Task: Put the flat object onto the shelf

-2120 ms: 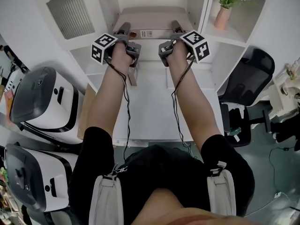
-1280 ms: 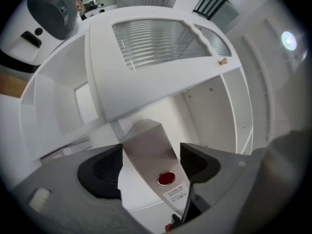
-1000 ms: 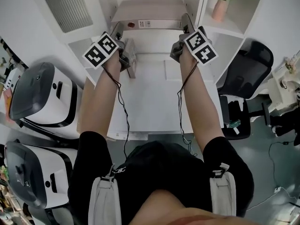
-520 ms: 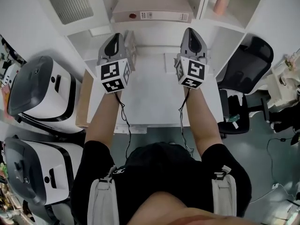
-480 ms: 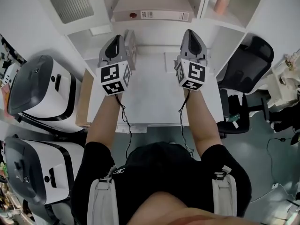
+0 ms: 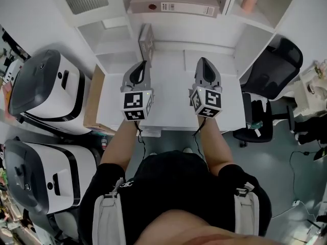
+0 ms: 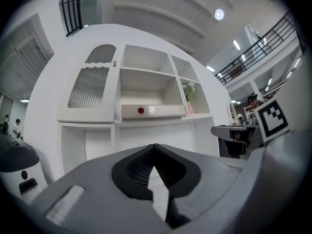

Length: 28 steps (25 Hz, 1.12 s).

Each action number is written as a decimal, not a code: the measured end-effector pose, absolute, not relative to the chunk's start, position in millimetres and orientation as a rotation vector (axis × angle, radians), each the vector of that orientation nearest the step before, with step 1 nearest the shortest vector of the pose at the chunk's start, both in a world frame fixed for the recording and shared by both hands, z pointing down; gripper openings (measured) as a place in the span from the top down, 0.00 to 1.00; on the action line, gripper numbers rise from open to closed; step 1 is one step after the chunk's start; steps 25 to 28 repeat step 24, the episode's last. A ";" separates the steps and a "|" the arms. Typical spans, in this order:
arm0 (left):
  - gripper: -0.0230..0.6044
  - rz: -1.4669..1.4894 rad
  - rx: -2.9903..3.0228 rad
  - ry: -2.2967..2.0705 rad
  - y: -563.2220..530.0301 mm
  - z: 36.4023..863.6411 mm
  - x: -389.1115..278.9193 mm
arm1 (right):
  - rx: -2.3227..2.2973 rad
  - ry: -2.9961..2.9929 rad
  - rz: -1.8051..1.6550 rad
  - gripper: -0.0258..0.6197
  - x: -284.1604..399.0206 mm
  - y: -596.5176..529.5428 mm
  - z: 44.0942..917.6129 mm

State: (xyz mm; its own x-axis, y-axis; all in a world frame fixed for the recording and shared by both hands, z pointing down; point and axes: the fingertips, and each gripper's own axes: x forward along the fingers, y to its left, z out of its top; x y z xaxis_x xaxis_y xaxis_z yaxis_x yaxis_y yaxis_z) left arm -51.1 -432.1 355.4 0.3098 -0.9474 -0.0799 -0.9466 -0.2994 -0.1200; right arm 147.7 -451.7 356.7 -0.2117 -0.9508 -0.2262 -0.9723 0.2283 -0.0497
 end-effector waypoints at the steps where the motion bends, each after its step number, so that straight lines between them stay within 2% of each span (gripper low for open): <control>1: 0.94 -0.023 -2.430 1.768 -430.5 362.1 -50.4 | -1.826 2.299 0.136 0.96 146.5 -450.0 362.8; 28: 0.94 -0.034 -2.480 1.846 -420.1 380.4 -48.9 | -1.773 2.375 0.096 0.96 135.0 -442.1 380.7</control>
